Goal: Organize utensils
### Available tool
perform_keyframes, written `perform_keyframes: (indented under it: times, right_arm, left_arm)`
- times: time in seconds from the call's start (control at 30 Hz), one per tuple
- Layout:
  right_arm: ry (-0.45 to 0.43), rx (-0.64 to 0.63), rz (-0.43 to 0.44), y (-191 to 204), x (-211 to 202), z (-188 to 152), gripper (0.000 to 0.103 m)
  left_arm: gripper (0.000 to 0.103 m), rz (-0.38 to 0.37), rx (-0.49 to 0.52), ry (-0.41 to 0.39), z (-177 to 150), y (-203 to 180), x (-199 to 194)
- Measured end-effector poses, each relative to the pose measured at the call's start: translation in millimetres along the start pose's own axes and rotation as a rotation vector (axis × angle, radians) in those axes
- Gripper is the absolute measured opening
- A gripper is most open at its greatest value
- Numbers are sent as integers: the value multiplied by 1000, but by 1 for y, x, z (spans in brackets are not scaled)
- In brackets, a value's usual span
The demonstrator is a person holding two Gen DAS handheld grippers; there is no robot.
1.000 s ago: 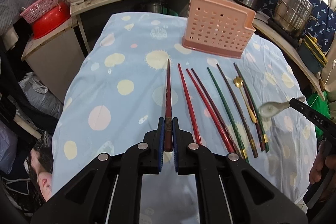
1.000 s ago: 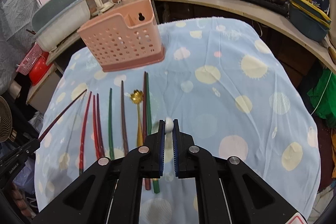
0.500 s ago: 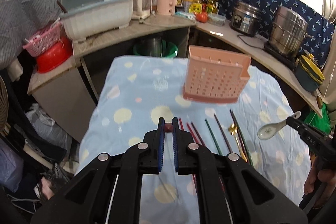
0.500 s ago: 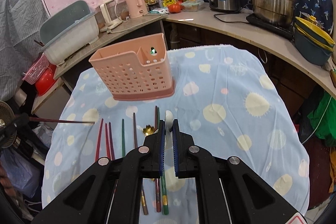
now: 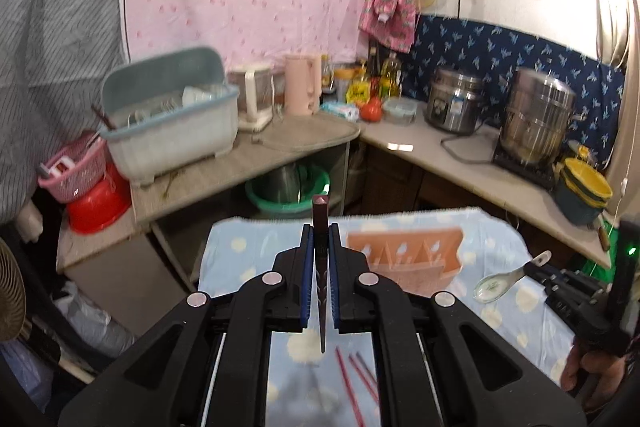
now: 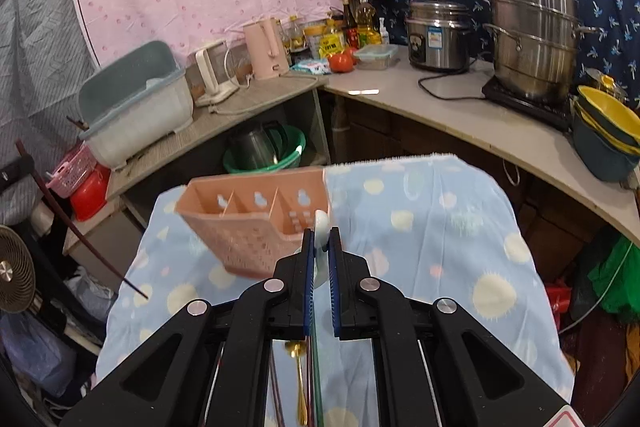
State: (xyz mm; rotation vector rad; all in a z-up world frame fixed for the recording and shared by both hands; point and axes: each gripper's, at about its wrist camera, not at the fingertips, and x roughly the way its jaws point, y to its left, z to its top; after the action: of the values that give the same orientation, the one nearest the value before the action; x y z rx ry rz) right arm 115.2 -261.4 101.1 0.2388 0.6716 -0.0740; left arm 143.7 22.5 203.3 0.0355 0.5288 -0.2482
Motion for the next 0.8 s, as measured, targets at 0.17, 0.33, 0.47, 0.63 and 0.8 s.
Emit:
perform_keyframes:
  times: [0.17,0.33,0.47,0.63,0.8]
  right_arm:
    - [1,10,12,4,24,29,7]
    - [18,20,21,8,50,43,7]
    - [43,28,32,12,71,43,7]
    - [86,40,30,11,97,34,7]
    - [120,33,14,10,116,25,7]
  left_arm:
    - [7,-16,10,-121,52,-16,-8]
    - [7,-31,16,-175,83,-34,6]
    - [7,-57,8,-154,84,-41,36]
    - [7,-76,-10,-61,59,-45,82]
    - [7,-72,-39,23,28,-40,117]
